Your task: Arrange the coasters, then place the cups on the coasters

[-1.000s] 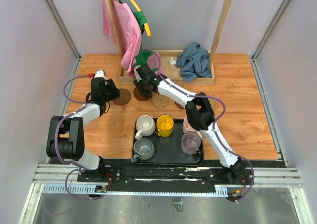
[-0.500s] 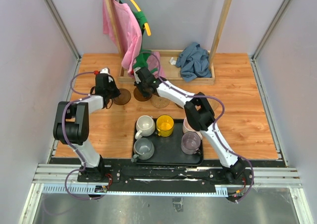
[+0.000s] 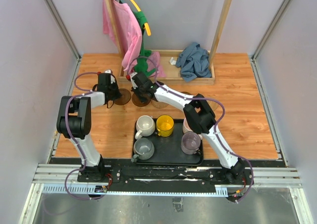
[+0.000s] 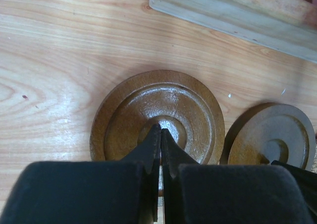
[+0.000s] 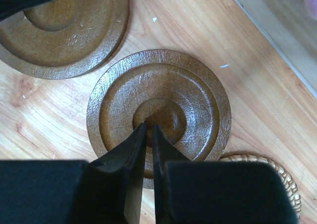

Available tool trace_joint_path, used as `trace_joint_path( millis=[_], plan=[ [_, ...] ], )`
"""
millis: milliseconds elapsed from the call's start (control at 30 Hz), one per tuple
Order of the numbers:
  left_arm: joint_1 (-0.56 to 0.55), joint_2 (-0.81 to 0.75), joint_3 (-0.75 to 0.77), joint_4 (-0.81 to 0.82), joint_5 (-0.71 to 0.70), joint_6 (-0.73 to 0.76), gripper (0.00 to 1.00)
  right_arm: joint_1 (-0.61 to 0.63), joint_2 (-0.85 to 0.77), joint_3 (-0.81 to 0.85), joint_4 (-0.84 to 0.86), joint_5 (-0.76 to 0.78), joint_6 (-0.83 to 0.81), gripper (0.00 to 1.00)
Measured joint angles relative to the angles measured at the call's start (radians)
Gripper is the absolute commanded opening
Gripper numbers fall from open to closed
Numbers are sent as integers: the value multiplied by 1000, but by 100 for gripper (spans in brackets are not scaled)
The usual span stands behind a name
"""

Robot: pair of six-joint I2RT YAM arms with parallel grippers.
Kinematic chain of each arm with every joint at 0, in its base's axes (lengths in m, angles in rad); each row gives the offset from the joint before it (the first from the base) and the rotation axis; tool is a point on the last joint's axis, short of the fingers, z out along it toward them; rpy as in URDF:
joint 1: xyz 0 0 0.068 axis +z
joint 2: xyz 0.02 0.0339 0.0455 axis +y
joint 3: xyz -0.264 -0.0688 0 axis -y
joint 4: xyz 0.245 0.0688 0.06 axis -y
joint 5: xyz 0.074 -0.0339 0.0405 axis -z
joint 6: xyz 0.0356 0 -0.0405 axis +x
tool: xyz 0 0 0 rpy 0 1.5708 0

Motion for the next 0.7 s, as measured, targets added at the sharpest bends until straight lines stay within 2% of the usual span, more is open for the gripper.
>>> trace_joint_path(
  millis=[333, 433, 500, 633, 700],
  plan=[
    [0, 8, 26, -26, 56, 0, 1, 7, -8, 23, -72, 77, -29, 23],
    [0, 10, 36, -26, 67, 0, 1, 7, -33, 19, -87, 120, -45, 31],
    [0, 9, 37, -27, 72, -1, 2, 7, -94, -34, -73, 157, -56, 38],
    [-3, -2, 31, -27, 83, -1, 5, -6, -290, -224, -24, 214, -60, 58],
    [-10, -21, 29, -26, 85, -1, 7, -22, -397, -322, 5, 236, -55, 78]
  ],
)
